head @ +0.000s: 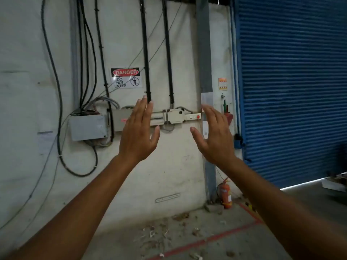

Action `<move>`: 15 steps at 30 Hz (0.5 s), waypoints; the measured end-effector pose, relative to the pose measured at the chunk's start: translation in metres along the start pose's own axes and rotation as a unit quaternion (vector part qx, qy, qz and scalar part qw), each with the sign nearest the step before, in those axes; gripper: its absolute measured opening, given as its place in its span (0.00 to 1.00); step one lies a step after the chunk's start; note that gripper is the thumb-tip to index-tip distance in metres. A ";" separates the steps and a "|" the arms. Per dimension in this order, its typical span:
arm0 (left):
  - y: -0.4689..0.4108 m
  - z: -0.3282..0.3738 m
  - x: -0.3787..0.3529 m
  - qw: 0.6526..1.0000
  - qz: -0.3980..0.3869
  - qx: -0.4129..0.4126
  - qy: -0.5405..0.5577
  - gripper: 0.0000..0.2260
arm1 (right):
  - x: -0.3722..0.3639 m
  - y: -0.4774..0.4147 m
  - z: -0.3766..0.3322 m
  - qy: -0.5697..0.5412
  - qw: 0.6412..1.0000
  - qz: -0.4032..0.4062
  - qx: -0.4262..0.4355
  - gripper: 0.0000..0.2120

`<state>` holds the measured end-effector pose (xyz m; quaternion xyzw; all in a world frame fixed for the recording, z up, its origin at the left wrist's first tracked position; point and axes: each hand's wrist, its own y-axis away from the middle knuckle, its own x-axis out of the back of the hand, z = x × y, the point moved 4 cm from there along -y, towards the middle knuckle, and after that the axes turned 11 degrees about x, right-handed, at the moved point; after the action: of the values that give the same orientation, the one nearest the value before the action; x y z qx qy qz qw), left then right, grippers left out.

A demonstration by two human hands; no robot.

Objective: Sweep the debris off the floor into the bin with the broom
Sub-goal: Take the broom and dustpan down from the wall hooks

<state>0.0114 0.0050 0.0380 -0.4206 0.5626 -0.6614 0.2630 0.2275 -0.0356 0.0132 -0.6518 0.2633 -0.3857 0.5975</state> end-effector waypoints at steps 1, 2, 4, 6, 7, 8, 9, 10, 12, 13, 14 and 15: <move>0.004 0.007 -0.018 1.000 -0.007 -0.004 0.008 0.31 | -0.002 0.007 0.015 -0.002 1.000 0.005 0.010 0.32; 0.006 0.013 -0.034 1.000 -0.012 -0.010 0.010 0.31 | -0.003 0.013 0.031 0.006 1.000 0.006 0.015 0.31; 0.015 0.027 -0.073 0.999 -0.041 -0.023 0.010 0.31 | -0.004 0.030 0.070 0.003 1.000 -0.010 -0.001 0.29; 0.022 0.041 -0.112 0.997 -0.064 -0.035 0.018 0.31 | -0.005 0.046 0.112 -0.003 1.000 -0.021 -0.015 0.29; 0.026 0.047 -0.130 0.997 -0.071 -0.036 0.017 0.31 | -0.005 0.056 0.134 -0.003 0.999 -0.027 -0.017 0.29; 0.029 0.052 -0.148 0.996 -0.081 -0.034 0.020 0.31 | -0.005 0.066 0.154 -0.004 0.999 -0.034 -0.019 0.30; 0.034 0.057 -0.167 0.995 -0.089 -0.025 0.028 0.31 | -0.006 0.077 0.175 -0.002 0.999 -0.042 -0.026 0.30; 0.039 0.062 -0.185 0.994 -0.097 -0.015 0.040 0.31 | -0.007 0.088 0.195 0.000 0.998 -0.053 -0.035 0.30; 0.055 0.071 -0.222 0.991 -0.115 0.008 0.068 0.31 | -0.012 0.116 0.232 -0.008 0.996 -0.067 -0.055 0.29; 0.065 0.075 -0.242 0.989 -0.125 0.020 0.080 0.31 | -0.015 0.131 0.249 -0.010 0.995 -0.075 -0.069 0.29; 0.076 0.078 -0.264 0.986 -0.138 0.034 0.090 0.31 | -0.020 0.147 0.265 -0.007 0.992 -0.088 -0.086 0.29; 0.089 0.081 -0.287 0.982 -0.157 0.048 0.099 0.32 | -0.025 0.164 0.282 -0.003 0.989 -0.101 -0.105 0.29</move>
<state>0.2152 0.1780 -0.1220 -0.4228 0.4805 -0.7590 0.1193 0.4634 0.1231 -0.1492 -0.7353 0.2336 -0.4120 0.4848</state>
